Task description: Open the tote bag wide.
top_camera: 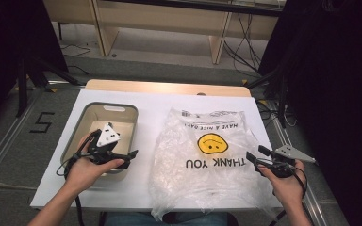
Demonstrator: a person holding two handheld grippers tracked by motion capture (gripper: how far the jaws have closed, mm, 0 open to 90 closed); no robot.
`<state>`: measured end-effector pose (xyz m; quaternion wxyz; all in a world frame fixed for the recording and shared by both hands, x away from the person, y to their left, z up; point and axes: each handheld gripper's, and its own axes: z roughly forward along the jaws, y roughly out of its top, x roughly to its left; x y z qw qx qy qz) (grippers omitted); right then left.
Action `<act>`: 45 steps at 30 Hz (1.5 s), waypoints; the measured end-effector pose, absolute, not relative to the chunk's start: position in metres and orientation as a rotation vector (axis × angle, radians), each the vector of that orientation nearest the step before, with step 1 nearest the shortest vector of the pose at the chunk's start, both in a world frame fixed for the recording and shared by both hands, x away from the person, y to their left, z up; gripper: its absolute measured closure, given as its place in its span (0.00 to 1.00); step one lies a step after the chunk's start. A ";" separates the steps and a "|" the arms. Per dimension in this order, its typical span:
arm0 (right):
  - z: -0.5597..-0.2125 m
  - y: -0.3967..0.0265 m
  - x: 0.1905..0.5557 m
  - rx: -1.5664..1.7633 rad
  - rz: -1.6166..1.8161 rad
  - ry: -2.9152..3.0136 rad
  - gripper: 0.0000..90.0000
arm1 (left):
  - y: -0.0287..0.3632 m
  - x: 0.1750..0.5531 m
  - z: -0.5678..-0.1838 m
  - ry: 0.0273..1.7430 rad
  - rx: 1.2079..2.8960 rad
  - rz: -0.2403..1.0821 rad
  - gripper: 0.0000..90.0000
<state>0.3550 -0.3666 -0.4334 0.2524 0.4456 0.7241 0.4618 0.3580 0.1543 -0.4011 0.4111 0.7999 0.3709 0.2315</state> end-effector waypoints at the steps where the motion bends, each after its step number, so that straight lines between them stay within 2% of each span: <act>1: -0.433 -0.367 0.355 1.214 1.257 1.968 0.42 | 0.154 0.358 -0.401 0.933 2.013 0.584 0.17; 16: -0.433 -0.369 0.356 1.253 1.225 1.963 0.43 | 0.150 0.357 -0.401 0.915 2.026 0.595 0.18; 22: -0.435 -0.374 0.358 1.322 1.154 1.951 0.46 | 0.142 0.355 -0.403 0.889 2.040 0.579 0.25; 27: -0.437 -0.376 0.360 1.355 1.132 1.958 0.46 | 0.134 0.349 -0.402 0.859 2.062 0.560 0.25; 37: -0.440 -0.380 0.365 1.409 1.072 1.959 0.47 | 0.089 0.339 -0.413 0.749 2.141 0.441 0.29; 45: -0.447 -0.385 0.368 1.462 1.002 1.986 0.47 | 0.053 0.342 -0.436 0.718 2.281 0.427 0.26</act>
